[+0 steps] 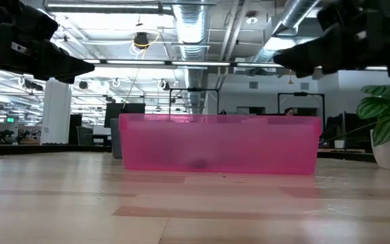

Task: Pick & Place Paint Supplies
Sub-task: Return to Home Position

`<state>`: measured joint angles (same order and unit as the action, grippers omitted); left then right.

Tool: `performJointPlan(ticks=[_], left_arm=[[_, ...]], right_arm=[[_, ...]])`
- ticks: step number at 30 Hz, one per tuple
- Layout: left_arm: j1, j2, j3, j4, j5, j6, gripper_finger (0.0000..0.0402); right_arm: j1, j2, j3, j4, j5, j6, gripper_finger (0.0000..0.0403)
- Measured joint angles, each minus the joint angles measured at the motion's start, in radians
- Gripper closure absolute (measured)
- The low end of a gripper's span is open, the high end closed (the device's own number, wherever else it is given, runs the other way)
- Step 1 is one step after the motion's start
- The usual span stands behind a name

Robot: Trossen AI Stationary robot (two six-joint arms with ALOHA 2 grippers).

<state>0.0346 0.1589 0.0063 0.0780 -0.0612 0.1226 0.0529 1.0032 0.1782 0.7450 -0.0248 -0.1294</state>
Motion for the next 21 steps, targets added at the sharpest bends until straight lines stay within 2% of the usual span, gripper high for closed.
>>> performJointPlan(ticks=[10, 21], left_arm=[[0.000, 0.000, 0.000, 0.001, 0.001, 0.000, 0.0401], [0.000, 0.000, 0.000, 0.002, 0.001, 0.000, 0.0401]], right_arm=[[-0.012, -0.129, -0.123, 0.013, 0.000, 0.055, 0.0233], [-0.012, -0.161, -0.171, 0.032, 0.033, 0.162, 0.0233]])
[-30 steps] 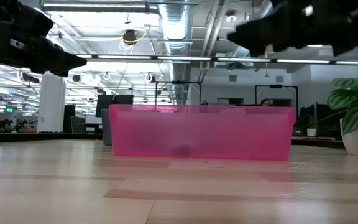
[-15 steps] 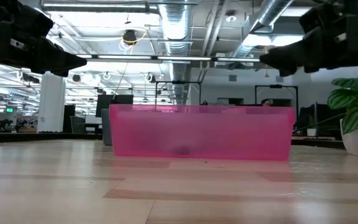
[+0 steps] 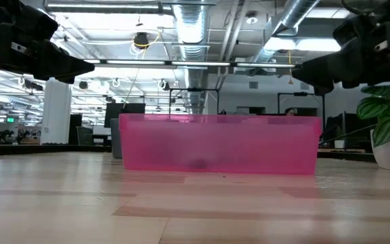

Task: Pick & Place Paint Supplies
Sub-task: Return to Home Position

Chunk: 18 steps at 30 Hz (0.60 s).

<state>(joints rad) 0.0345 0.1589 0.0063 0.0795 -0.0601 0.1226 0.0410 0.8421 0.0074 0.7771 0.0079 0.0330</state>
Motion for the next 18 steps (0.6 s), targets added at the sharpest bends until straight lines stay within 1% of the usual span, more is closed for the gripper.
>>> performJointPlan(ticks=[3, 8, 11, 15, 18], left_arm=[[0.000, 0.000, 0.000, 0.000, 0.000, 0.000, 0.0401], [0.000, 0.000, 0.000, 0.000, 0.000, 0.000, 0.0401], [0.000, 0.000, 0.000, 0.000, 0.001, 0.000, 0.0401], [0.000, 0.000, 0.000, 0.000, 0.003, 0.000, 0.0402], [0.000, 0.000, 0.000, 0.000, 0.003, 0.000, 0.0401]], right_arm=[[-0.001, 0.000, 0.000, -0.001, 0.000, 0.027, 0.0233], [-0.005, -0.002, 0.000, 0.032, -0.001, 0.028, 0.0233], [-0.005, -0.026, -0.001, 0.032, -0.003, 0.015, 0.0233], [-0.005, -0.067, -0.001, -0.003, -0.003, 0.012, 0.0233], [-0.005, -0.118, -0.001, -0.068, -0.003, 0.012, 0.0233]])
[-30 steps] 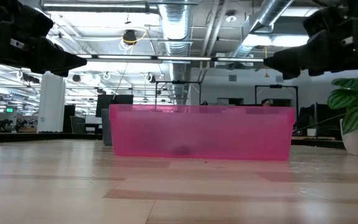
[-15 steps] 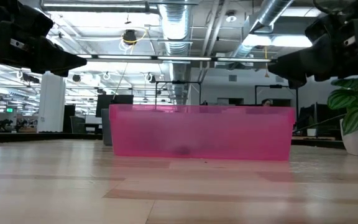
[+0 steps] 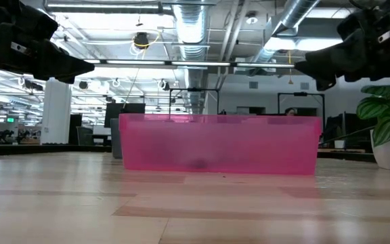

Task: Pick & Place Paint Supplies
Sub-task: Return to Home Position

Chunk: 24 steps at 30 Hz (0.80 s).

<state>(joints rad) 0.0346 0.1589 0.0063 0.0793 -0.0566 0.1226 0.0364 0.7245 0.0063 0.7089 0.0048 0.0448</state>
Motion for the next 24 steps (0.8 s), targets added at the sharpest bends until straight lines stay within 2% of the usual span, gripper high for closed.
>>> performJointPlan(ticks=[12, 22, 24], left_arm=[[0.000, 0.000, 0.000, 0.000, -0.002, 0.000, 0.0402], [0.000, 0.000, 0.000, 0.000, -0.005, 0.000, 0.0402], [0.000, 0.000, 0.000, 0.000, -0.005, 0.000, 0.0402]], right_arm=[[0.000, -0.329, 0.000, -0.395, 0.000, 0.000, 0.0233], [0.000, -0.599, -0.001, -0.683, 0.000, -0.002, 0.0233], [0.000, -0.637, 0.000, -0.696, -0.004, -0.004, 0.0233]])
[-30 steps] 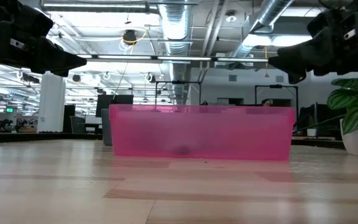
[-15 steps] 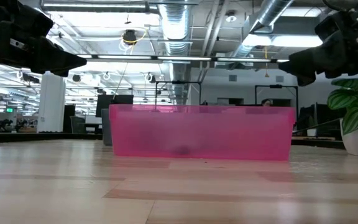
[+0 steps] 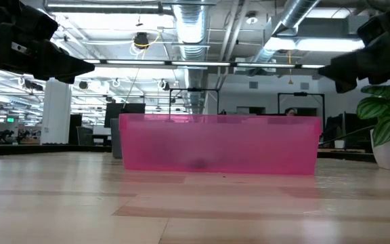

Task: Pick & Place Paint Supplies
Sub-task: Return to Home Position

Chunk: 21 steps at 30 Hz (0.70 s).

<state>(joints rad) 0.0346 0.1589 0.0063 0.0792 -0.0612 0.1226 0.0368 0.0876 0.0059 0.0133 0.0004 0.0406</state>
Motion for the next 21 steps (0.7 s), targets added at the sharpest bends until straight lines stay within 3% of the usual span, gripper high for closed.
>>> performJointPlan(ticks=[21], left_arm=[[0.000, 0.000, 0.000, 0.000, 0.001, 0.000, 0.0402]], right_arm=[[0.000, -0.016, 0.000, -0.002, 0.000, 0.047, 0.0233]])
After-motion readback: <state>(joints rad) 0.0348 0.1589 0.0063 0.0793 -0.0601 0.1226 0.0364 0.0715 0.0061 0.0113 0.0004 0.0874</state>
